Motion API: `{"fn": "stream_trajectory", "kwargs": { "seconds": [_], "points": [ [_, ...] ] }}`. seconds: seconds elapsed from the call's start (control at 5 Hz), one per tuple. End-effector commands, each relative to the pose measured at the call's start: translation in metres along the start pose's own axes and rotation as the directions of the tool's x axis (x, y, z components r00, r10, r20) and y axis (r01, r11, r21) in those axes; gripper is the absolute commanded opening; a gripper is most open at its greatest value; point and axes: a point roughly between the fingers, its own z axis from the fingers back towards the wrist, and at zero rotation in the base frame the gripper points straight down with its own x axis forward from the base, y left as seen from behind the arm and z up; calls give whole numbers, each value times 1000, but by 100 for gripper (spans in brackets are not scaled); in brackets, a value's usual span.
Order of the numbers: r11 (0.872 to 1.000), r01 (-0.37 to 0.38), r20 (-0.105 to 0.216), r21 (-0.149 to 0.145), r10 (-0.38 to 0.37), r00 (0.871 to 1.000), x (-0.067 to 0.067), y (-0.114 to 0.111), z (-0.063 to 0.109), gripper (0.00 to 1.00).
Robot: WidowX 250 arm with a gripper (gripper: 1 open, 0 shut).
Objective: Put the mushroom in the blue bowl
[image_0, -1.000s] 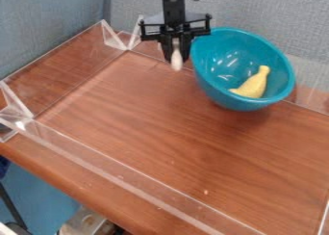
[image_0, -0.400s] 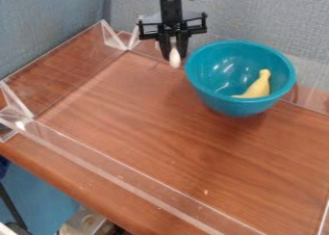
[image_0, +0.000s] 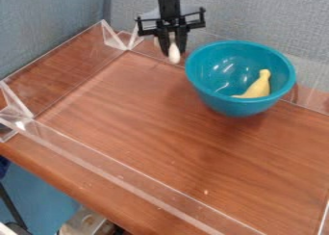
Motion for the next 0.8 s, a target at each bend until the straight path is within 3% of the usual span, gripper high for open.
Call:
{"fn": "stream_trajectory", "kwargs": {
  "seconds": [0.0, 0.6],
  "points": [
    [999, -13, 62, -36, 15, 998, 13, 0, 28, 0],
    [994, -27, 54, -101, 33, 998, 15, -1, 58, 0]
  ]
}}
